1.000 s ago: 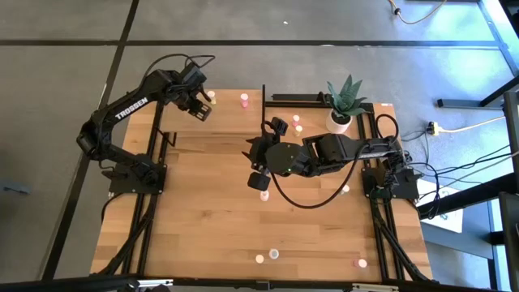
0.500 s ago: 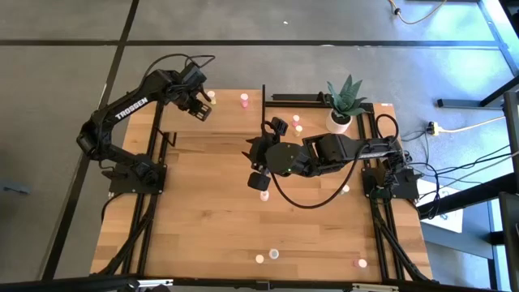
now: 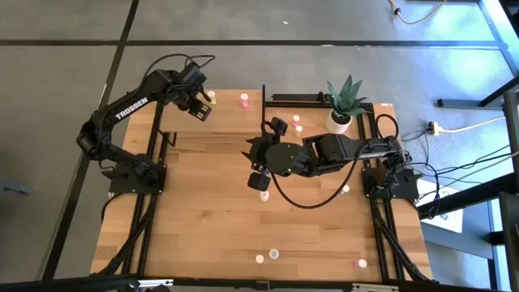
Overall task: Pick and place medicine bottles onto shelf by color
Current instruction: Put the bottom blue pill bottle aligned with the other blue pill bottle on the shelf
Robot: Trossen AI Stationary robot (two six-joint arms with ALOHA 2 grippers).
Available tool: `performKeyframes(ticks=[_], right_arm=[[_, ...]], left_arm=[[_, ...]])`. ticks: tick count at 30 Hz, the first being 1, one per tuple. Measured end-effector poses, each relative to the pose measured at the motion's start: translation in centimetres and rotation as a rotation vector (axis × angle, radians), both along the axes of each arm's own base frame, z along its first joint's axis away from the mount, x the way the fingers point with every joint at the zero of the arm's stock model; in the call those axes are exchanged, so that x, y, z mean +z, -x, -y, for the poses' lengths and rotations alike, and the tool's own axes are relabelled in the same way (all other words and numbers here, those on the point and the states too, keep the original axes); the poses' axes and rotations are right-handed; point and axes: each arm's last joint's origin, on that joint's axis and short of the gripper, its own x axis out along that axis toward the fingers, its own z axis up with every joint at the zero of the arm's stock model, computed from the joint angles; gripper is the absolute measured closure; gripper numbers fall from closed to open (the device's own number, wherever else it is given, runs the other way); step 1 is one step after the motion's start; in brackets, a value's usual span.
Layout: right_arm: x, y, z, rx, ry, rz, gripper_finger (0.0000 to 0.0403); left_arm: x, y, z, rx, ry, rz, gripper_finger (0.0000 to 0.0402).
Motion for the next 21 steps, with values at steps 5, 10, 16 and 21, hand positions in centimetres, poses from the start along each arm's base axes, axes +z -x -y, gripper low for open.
performKeyframes(ticks=[5, 10, 16, 21], right_arm=[[0.00, 0.00, -0.01, 0.000, 0.000, 0.000, 0.0249], [0.00, 0.00, -0.01, 0.000, 0.000, 0.000, 0.0249], [-0.01, -0.01, -0.01, 0.000, 0.000, 0.000, 0.0249], [-0.01, -0.01, -0.01, 0.000, 0.000, 0.000, 0.0249]], left_arm=[[0.00, 0.00, 0.00, 0.006, 0.000, 0.002, 0.0282], [0.01, -0.03, -0.02, 0.048, 0.002, 0.021, 0.0281], [0.02, -0.02, -0.07, 0.052, -0.009, 0.015, 0.0243], [0.03, 0.00, -0.09, 0.056, -0.018, 0.006, 0.0203]])
